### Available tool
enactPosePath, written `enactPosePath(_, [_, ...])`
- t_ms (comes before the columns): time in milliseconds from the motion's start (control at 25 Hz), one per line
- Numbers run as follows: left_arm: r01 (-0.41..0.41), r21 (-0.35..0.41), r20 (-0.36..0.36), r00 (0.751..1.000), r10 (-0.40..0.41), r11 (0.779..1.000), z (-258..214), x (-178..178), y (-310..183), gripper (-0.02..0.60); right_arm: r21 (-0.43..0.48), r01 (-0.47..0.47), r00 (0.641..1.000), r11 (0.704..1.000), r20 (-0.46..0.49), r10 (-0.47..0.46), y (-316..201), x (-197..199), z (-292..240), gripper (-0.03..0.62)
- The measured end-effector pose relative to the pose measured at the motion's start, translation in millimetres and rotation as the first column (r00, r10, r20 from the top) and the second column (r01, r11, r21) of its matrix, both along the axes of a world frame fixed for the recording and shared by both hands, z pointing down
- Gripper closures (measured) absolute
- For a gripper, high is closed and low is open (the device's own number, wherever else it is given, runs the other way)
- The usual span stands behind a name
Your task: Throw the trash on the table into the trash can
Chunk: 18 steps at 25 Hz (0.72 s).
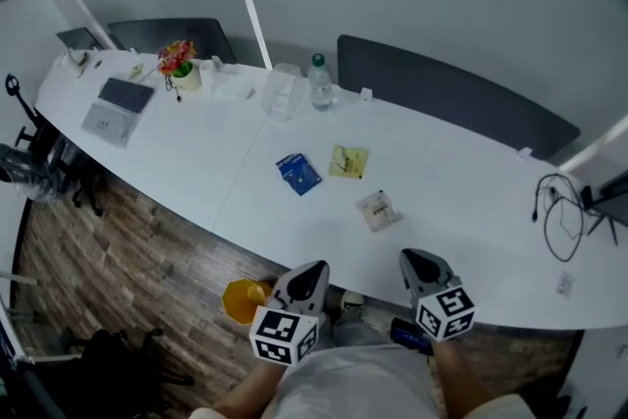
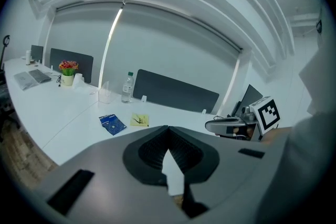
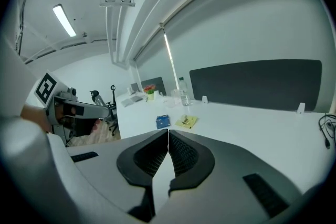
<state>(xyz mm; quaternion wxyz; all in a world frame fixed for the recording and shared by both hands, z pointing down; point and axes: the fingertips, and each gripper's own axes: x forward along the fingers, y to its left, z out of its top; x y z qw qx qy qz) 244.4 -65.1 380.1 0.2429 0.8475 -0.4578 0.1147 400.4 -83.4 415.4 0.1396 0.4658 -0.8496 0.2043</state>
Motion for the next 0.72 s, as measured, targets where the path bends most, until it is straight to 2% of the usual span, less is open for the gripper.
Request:
enactPosePath(480, [-0.030, -0.050, 0.014, 0.999, 0.030, 0.998, 31, 0, -19, 0.581, -0.111, -0.065, 0.998, 0.992, -0.025, 0.063, -28, 11, 52, 0.562])
enactPosePath(720, [-0.032, -0.069, 0.017, 0.999, 0.033, 0.997, 51, 0, -33, 0.581, -0.132, -0.083, 0.996, 0.988, -0.037, 0.079, -51, 17, 78, 0.560])
